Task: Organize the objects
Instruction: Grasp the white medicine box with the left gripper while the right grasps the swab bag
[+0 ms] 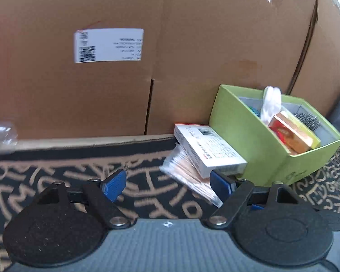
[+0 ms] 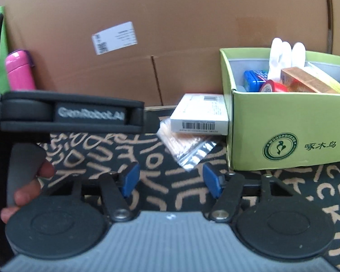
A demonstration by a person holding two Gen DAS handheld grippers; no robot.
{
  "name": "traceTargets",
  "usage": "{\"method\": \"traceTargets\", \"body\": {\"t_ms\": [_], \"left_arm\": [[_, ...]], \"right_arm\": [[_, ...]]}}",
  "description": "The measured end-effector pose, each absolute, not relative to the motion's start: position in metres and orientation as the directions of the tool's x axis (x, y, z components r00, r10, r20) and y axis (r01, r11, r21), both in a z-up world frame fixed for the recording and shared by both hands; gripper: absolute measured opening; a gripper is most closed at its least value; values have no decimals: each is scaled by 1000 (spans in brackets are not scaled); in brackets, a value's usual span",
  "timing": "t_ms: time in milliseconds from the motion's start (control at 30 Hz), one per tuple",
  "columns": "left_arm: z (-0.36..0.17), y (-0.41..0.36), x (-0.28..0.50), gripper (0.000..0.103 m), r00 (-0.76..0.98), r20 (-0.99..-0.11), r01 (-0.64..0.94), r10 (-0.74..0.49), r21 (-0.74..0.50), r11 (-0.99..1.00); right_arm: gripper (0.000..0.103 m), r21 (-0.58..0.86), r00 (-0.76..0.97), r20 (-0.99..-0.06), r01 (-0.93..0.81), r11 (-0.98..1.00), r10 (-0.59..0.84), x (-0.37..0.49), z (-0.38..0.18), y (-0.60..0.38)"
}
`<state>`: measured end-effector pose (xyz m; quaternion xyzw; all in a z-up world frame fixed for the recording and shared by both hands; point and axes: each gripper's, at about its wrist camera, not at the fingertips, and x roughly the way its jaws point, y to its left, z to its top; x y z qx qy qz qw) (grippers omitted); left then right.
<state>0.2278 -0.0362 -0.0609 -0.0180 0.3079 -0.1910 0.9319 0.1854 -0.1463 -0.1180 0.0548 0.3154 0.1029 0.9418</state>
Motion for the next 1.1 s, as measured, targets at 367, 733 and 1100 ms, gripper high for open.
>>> {"method": "traceTargets", "body": {"t_ms": [367, 733, 1100], "left_arm": [[-83, -52, 260, 83, 637, -574, 531, -515, -158, 833], [-84, -34, 250, 41, 589, -550, 577, -592, -226, 785], [-74, 16, 195, 73, 612, -535, 478, -583, -336, 811]], "right_arm": [[62, 182, 797, -582, -68, 981, 163, 206, -121, -136], [56, 190, 773, -573, -200, 961, 273, 204, -120, -126], [52, 220, 702, -564, -379, 899, 434, 156, -113, -115]]}}
